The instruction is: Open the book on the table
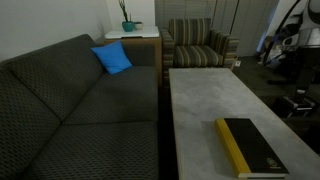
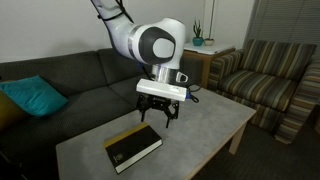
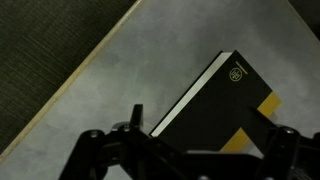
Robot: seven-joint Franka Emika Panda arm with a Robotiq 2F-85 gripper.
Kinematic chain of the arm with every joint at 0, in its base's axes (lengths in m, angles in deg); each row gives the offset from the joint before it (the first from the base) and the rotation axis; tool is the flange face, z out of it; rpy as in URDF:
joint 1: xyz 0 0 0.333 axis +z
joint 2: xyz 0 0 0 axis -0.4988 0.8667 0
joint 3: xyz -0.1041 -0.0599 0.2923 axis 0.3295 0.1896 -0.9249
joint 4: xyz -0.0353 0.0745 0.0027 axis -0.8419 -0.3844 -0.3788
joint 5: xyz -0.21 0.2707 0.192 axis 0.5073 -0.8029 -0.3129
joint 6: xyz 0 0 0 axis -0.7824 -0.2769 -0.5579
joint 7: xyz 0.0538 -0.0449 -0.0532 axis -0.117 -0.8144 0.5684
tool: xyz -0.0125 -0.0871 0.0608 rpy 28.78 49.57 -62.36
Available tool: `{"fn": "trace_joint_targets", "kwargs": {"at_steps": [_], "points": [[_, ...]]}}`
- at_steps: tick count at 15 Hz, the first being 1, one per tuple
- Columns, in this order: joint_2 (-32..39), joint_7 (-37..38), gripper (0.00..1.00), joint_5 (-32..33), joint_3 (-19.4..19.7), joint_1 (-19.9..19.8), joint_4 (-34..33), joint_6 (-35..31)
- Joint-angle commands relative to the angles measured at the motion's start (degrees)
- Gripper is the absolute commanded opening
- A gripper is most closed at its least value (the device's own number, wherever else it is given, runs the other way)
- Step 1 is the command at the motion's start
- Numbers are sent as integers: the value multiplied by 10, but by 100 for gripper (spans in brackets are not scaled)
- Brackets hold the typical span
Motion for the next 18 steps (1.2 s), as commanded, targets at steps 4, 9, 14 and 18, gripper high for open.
{"fn": "trace_joint_targets", "kwargs": {"at_steps": [4,9,14,18], "points": [[13,31,100,29,-4,7,-12,-13],[103,64,100,26,-17,19,-83,-16],[212,184,100,13,0,41,-182,-7],[256,262,100,15,17,55,-245,-3]]}}
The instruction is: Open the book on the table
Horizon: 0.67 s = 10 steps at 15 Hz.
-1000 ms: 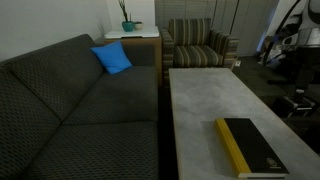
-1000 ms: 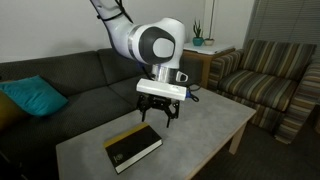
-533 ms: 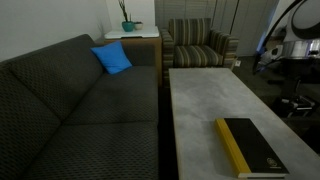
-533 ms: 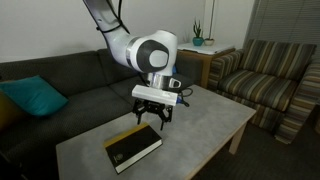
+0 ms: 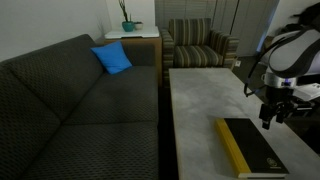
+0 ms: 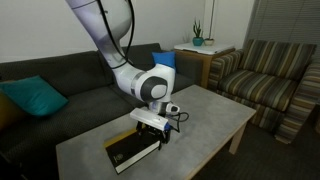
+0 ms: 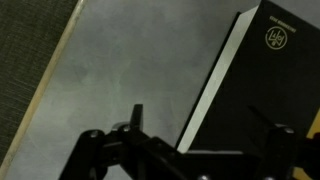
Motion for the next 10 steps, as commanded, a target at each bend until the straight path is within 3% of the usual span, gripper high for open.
{"fn": "trace_joint_targets", "kwargs": {"at_steps": [1,7,10], "points": [[40,47,100,-2,17,13,-71,12],[114,70,100,-6,35,-5,-155,49],[136,44,100,-16,16,-31,-175,73]]}}
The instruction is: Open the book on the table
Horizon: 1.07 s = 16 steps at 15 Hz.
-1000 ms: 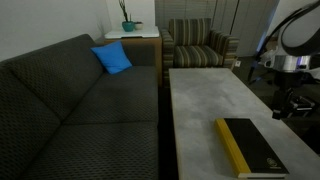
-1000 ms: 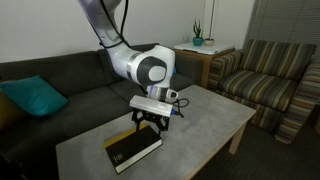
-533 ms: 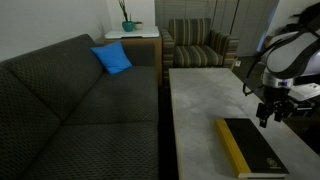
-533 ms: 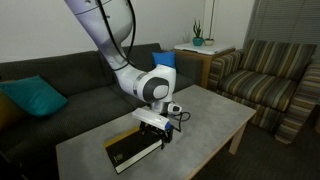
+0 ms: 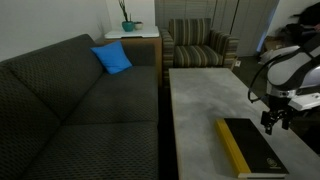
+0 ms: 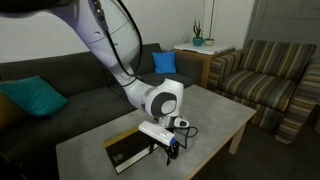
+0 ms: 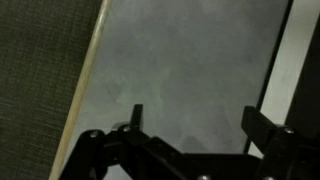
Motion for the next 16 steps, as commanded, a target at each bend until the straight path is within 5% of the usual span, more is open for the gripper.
{"fn": "trace_joint_targets", "kwargs": {"at_steps": [1,2,4,13,16], "points": [[10,-29,100,-18,-25,-31,-11,29],[15,-37,100,-23,-32,-37,-17,35],[15,-50,74,-33,-44,-47,-23,46],[8,-112,10,-64,-79,-80,-13,64],[8,-147,0,-91,-100,-103,1,61]]}}
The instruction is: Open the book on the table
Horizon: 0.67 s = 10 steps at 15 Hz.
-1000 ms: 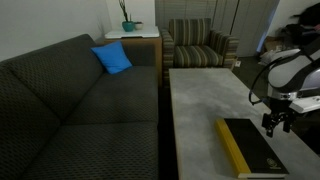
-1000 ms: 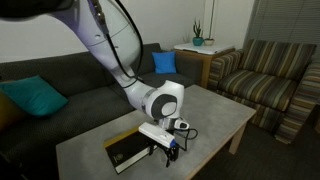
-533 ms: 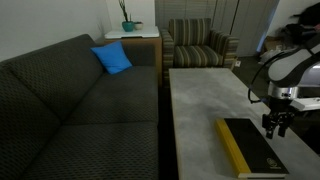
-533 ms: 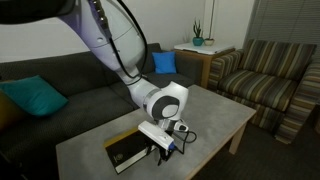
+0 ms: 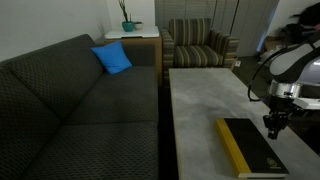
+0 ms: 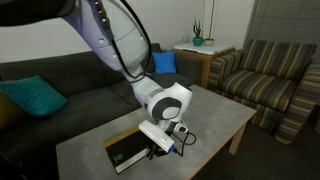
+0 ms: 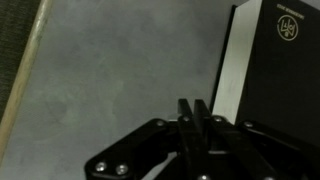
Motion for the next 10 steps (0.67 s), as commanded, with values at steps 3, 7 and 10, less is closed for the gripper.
{"fn": "trace_joint_targets", "kwargs": {"at_steps": [3,7,10], "points": [[1,-67,0,-49,-39,-46,22,10],[1,-86,0,-72,-49,-59,32,14],[1,-102,0,-89,-58,-67,41,20]]}}
